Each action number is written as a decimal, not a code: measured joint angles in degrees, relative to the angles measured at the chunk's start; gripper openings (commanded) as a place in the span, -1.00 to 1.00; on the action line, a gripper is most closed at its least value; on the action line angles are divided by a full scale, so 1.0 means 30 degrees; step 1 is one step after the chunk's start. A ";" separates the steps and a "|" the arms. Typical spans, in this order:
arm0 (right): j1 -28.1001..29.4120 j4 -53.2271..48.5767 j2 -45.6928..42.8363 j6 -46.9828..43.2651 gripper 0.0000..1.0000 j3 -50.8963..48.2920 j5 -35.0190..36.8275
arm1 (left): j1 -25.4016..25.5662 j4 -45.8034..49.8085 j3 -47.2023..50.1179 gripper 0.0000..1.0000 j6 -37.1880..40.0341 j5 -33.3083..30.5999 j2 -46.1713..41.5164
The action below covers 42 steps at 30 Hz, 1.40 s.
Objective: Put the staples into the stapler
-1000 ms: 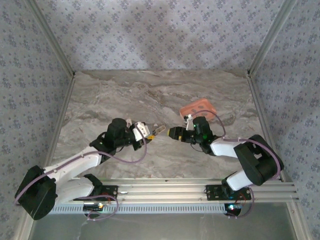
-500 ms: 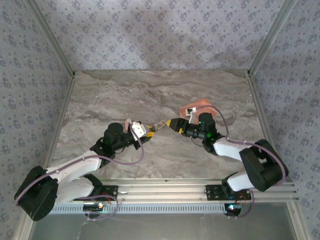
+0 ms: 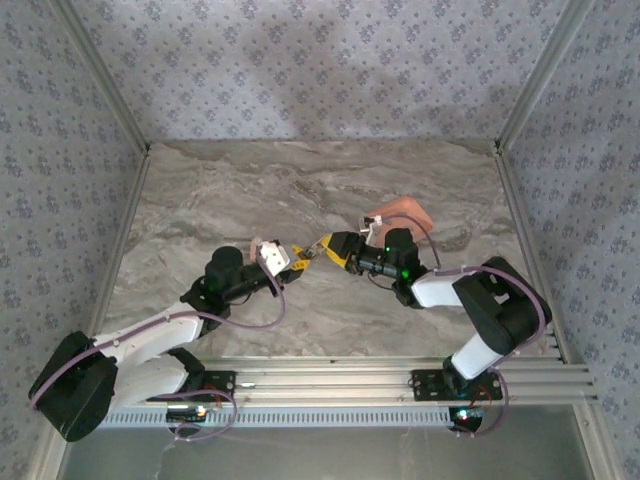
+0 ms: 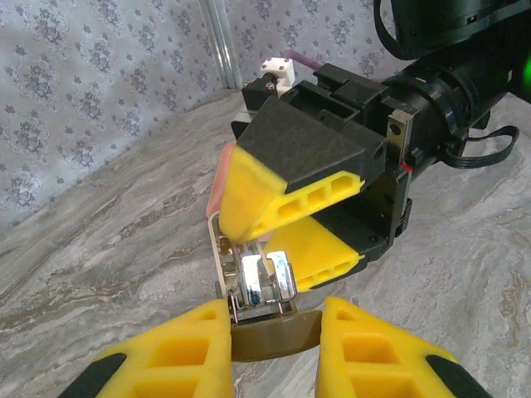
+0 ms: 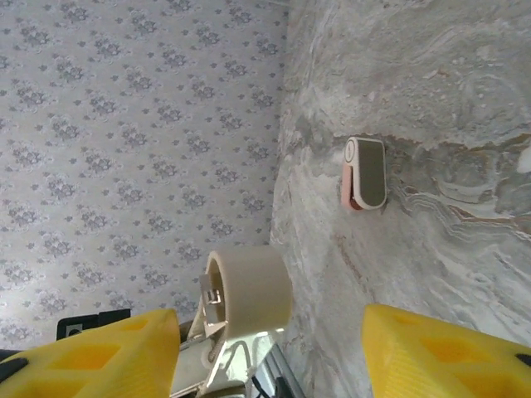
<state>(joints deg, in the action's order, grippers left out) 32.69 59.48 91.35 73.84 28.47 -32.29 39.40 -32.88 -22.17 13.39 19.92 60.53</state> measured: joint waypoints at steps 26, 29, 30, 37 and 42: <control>0.0663 -1.1540 -0.6572 -0.7694 -0.75 0.1603 0.4714 | 0.0634 0.4138 -0.0823 0.35 -0.0576 -0.1953 -0.0597; 0.0816 -1.4600 -0.7614 -0.9588 -0.75 0.2149 0.6135 | 0.0656 0.5413 -0.1676 0.36 -0.1384 -0.2317 -0.0627; 0.0925 -1.5511 -0.7817 -1.0120 -0.75 0.2331 0.6630 | 0.0663 0.6011 -0.2055 0.35 -0.1741 -0.2375 -0.0627; 0.2463 -1.9241 -0.7919 -1.2597 -0.76 0.3147 0.9449 | 0.1137 0.9129 -0.3978 0.32 -0.4641 -0.2382 0.0270; 0.3228 -1.9861 -0.7380 -1.3442 -0.76 0.3381 1.0229 | 0.1996 1.0061 -0.4248 0.32 -0.6207 -0.2543 0.1413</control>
<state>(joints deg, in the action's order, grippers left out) 42.37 -0.10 69.21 33.52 38.61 -1.61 45.39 -2.70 -34.92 -5.23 12.29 64.77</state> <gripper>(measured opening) 0.165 0.660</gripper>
